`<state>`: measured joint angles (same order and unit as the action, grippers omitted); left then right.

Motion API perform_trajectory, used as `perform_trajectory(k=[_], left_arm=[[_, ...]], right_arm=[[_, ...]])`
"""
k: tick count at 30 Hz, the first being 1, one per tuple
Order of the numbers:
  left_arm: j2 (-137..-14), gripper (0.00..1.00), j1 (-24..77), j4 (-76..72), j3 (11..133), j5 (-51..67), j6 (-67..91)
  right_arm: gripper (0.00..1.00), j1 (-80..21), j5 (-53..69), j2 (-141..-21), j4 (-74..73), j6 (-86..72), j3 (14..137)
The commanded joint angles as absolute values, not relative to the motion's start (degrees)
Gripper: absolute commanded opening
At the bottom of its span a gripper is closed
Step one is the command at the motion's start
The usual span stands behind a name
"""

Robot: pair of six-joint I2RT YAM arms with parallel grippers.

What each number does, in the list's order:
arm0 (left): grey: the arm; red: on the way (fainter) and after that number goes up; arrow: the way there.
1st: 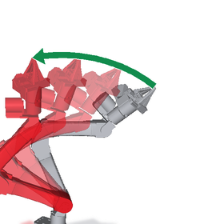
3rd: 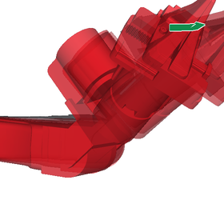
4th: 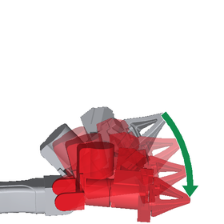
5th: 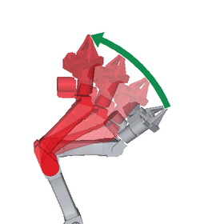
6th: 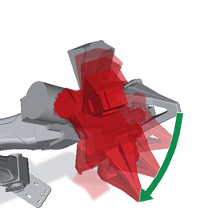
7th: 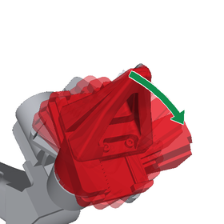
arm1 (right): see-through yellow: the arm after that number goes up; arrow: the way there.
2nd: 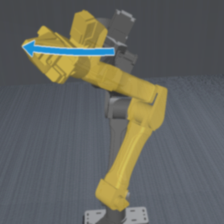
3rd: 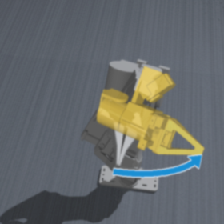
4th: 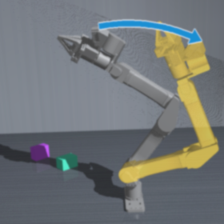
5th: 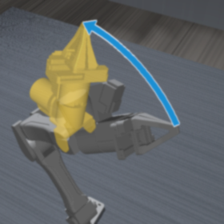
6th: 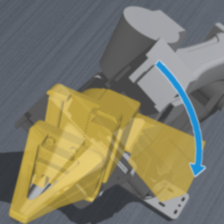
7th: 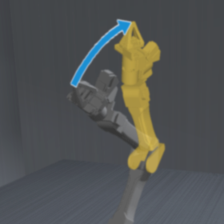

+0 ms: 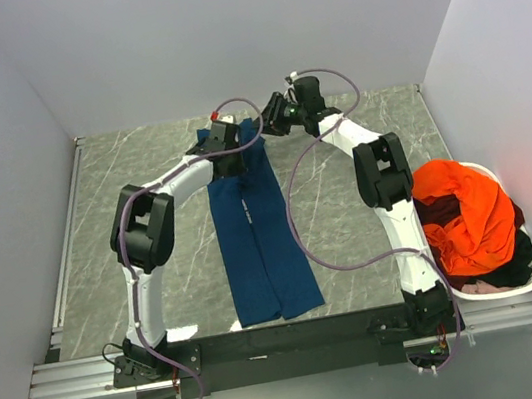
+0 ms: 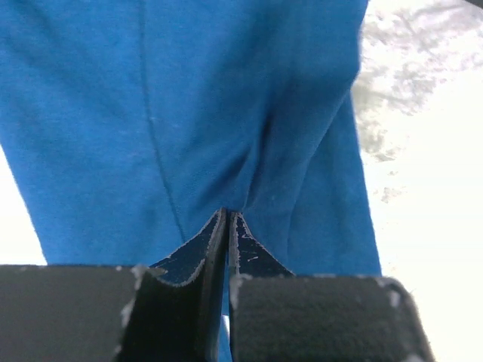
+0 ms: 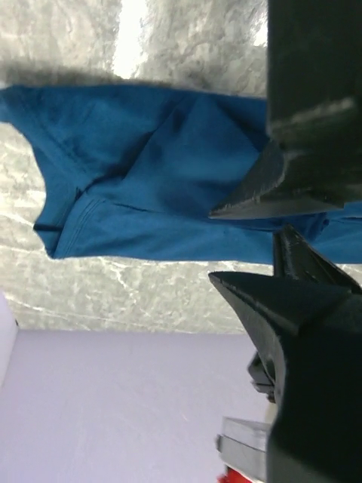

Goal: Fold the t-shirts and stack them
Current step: Fold the tshirt

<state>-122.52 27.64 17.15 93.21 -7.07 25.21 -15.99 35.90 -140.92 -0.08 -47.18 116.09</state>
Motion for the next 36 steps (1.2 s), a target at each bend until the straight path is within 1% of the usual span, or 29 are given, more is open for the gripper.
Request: perform_trajectory(k=[1,12,17,22,27,31,36], left_arm=[[-120.9,0.09,26.4,17.0,93.6,-5.6,26.6],[-122.6,0.09,24.7,18.2,94.6,-6.4,26.7],[-122.6,0.13,24.3,19.5,94.9,-6.3,27.7],[-120.2,0.13,22.7,17.8,93.3,-2.8,31.1],[-120.2,0.13,21.4,18.0,92.3,1.0,35.4],[-119.7,0.13,20.6,18.1,91.4,2.9,38.7],[-118.3,0.13,20.5,17.8,89.7,4.3,40.6]], right_arm=[[0.43,-16.3,37.0,-140.6,4.5,-48.0,117.1],[0.44,-14.5,32.0,-129.8,1.4,-39.5,101.7],[0.44,-14.6,28.9,-126.1,-3.2,-33.5,97.8],[0.43,-14.6,27.2,-121.7,-5.4,-29.9,94.1],[0.43,-14.5,26.7,-116.8,-5.4,-28.5,87.4],[0.43,-14.6,26.2,-113.5,-5.4,-27.6,81.7],[0.43,-14.9,24.5,-109.9,-6.6,-25.8,77.3]])
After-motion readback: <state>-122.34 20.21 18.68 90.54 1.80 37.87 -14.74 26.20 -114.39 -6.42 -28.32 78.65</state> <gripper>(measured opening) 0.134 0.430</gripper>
